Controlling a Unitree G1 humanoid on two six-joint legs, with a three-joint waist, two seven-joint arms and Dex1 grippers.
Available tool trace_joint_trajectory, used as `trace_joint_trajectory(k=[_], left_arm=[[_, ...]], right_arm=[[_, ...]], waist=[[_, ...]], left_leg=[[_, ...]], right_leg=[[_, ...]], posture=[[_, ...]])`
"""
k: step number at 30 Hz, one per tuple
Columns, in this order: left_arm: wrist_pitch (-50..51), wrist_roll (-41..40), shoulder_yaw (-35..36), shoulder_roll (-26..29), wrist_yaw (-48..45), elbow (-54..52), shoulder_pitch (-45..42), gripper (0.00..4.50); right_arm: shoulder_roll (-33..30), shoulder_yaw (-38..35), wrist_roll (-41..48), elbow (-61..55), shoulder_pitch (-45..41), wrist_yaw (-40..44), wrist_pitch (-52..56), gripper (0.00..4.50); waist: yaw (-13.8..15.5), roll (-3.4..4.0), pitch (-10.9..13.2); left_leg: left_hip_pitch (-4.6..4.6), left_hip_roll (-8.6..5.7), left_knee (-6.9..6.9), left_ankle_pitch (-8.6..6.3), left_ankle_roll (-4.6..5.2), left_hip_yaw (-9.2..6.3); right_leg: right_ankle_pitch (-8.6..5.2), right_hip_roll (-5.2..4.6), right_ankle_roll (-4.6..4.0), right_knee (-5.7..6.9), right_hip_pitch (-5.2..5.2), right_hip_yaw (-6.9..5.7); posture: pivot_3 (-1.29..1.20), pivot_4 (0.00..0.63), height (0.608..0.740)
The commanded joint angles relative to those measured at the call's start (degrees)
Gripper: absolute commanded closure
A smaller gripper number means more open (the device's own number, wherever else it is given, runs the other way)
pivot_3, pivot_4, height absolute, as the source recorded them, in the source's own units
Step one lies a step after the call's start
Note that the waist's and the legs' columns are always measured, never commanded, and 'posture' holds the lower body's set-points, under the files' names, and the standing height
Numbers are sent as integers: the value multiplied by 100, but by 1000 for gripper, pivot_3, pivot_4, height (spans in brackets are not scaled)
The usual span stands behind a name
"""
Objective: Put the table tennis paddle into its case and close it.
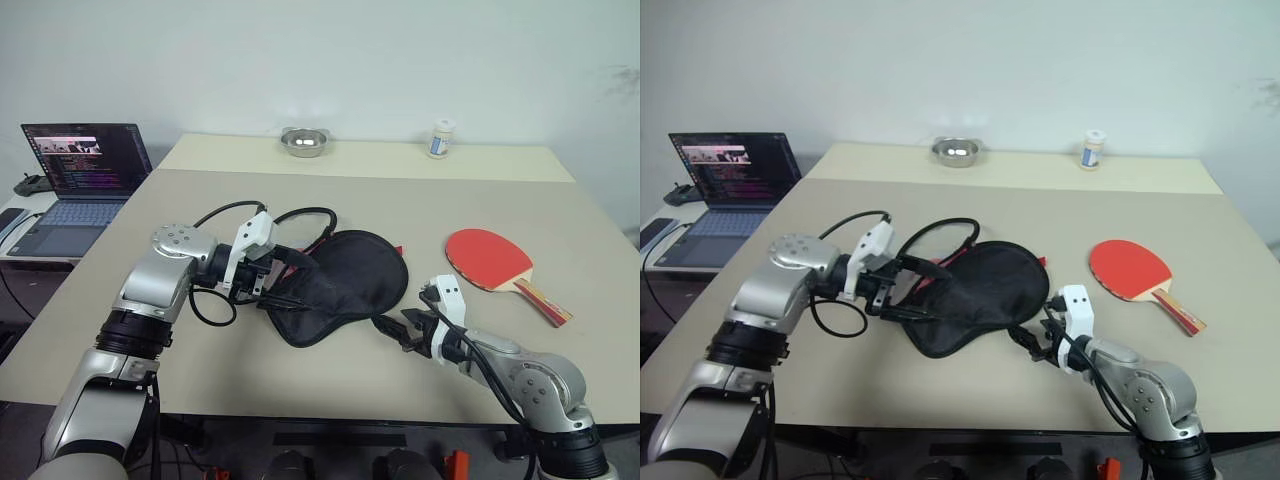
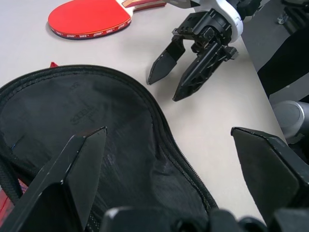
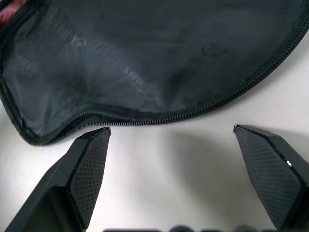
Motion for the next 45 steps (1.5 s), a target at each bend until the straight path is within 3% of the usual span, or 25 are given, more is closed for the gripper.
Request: trace_joint_trajectory(k=[1, 13, 22, 25, 36, 45], left_arm=[[-49, -47, 93, 56, -34, -150, -18, 25], [-39, -45, 98, 18, 29, -148, -31, 25], [-75, -33, 88, 6, 86, -158, 8, 25], [-103, -24, 77, -2, 89, -134, -6, 0], [-208, 13, 84, -10, 132, -115, 23, 0], [-195, -20, 104, -54, 143, -139, 15, 0]], right_arm=[[246, -124, 53, 111, -222, 35, 21, 0], [776, 56, -412, 709, -679, 11, 102, 0], [794, 560, -1392, 943, -684, -152, -314, 0], [939, 715, -1662, 1109, -798, -155, -449, 570], [1292, 677, -2337, 1658, -1069, -145, -723, 4477], [1159, 509, -2619, 1558, -1178, -20, -887, 4477]], waist=[[-3, 0, 0], [-72, -1, -1], [-148, -9, -7], [-151, -16, -11], [-183, -17, -12], [-179, -16, -11]], left_leg=[[1, 1, 0, 0, 0, 0], [8, 6, 0, 0, 0, 2], [13, 8, 0, 1, -2, 2], [18, 8, 3, 4, -5, 1], [29, 11, 3, 6, -7, 5], [38, 11, 3, 7, -8, 4]], right_leg=[[0, 0, 0, 2, 0, 0], [0, 1, -3, 8, 0, 4], [0, 0, -2, 11, 3, 4], [2, 0, -3, 16, 4, 5], [-7, -1, -20, 56, -7, 12], [-14, -1, -30, 71, -6, 12]], posture=[[0, 150, 740], [0, 150, 740], [0, 150, 740], [0, 150, 740], [0, 150, 740], [0, 150, 740]])
